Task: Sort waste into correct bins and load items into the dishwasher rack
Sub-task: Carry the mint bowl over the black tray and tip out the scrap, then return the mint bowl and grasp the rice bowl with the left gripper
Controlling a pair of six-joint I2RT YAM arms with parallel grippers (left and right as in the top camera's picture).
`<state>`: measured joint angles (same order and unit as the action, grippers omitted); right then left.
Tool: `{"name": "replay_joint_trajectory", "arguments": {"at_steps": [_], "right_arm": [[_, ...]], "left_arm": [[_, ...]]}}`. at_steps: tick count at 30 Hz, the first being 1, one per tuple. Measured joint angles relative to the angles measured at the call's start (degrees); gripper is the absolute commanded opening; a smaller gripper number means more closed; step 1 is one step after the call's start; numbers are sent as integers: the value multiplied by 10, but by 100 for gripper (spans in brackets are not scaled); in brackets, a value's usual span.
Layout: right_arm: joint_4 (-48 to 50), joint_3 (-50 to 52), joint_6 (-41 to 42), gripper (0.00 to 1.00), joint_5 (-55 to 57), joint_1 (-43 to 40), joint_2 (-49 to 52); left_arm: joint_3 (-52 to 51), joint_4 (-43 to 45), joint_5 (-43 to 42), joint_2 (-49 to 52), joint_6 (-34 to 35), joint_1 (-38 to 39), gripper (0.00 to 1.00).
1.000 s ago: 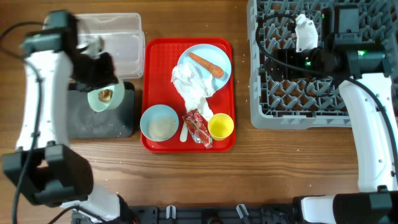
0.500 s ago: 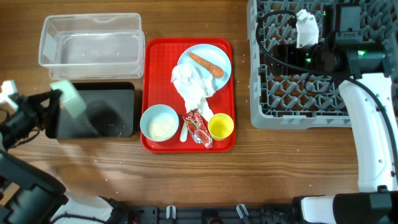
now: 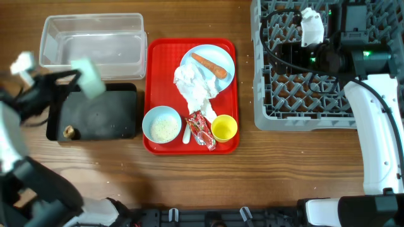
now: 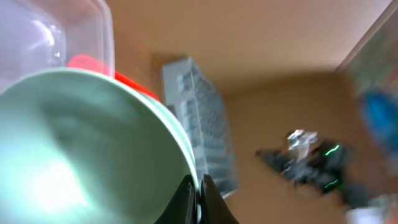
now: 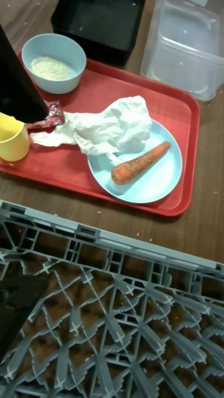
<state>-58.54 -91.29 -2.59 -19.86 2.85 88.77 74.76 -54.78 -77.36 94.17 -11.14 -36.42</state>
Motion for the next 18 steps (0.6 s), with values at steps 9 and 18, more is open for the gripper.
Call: {"name": "replay_joint_trajectory", "arguments": {"at_steps": [9,18], "right_arm": [[6,0,7,82,2,0,0],[5,0,9,82,2,0,0]], "left_arm": [[25,129,582,-2,110,508,4],[25,132,749,128,181,547,34]]}}
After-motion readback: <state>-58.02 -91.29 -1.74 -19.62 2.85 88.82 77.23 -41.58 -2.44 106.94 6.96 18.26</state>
